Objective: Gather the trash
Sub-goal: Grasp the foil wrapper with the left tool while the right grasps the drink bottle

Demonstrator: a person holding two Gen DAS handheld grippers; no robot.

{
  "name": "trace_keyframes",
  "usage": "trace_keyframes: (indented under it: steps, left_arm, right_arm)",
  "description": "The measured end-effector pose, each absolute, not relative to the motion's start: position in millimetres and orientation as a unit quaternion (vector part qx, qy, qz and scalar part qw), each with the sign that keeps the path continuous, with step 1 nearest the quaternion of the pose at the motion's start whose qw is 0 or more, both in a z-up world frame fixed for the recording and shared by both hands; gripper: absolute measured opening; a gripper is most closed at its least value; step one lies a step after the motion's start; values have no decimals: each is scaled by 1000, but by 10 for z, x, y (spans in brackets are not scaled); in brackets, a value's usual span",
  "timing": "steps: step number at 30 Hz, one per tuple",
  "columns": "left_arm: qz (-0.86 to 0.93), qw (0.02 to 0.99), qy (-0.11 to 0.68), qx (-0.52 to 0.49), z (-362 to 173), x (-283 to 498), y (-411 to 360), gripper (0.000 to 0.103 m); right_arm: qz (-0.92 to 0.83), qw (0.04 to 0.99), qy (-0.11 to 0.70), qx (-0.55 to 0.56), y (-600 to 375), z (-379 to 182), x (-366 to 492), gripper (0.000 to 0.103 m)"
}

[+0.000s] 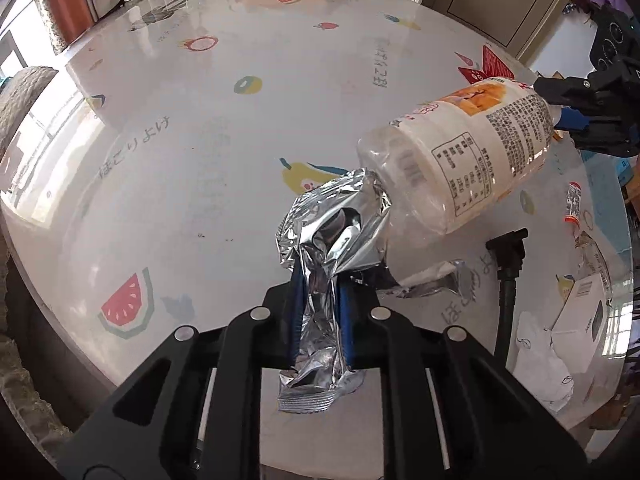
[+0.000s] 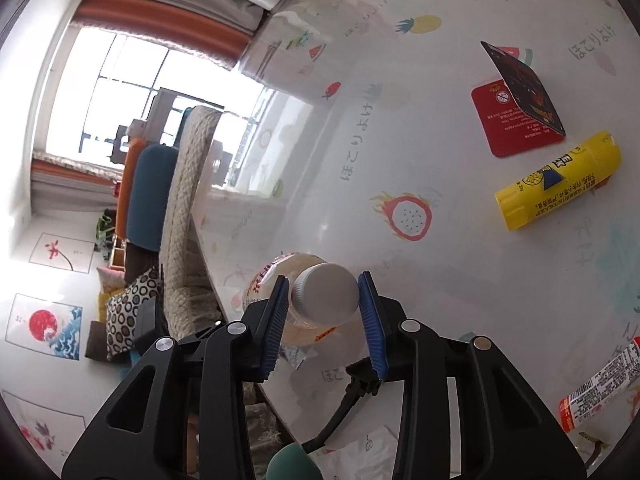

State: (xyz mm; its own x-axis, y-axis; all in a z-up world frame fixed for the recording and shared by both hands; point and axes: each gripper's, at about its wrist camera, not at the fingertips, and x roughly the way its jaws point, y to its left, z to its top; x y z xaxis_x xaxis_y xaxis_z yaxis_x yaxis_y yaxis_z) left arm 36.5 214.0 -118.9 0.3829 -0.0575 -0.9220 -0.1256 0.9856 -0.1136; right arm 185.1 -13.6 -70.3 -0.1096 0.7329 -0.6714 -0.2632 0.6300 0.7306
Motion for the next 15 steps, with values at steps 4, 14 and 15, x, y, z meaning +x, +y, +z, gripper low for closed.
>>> trace_keyframes:
  steps: [4,14,15]
  left_arm:
    - [24,833,546,-80,-1083,300,2189,10]
    - [55,852,515,-74,-632,-184,2443,9]
    - [63,854,511,-75,-580,-283,2509,9]
  right_arm:
    - [397,651,623,177,-94,-520,1815,36]
    - [434,659,595,148,154,-19,1568,36]
    - [440,657,595,144,216,10,1522,36]
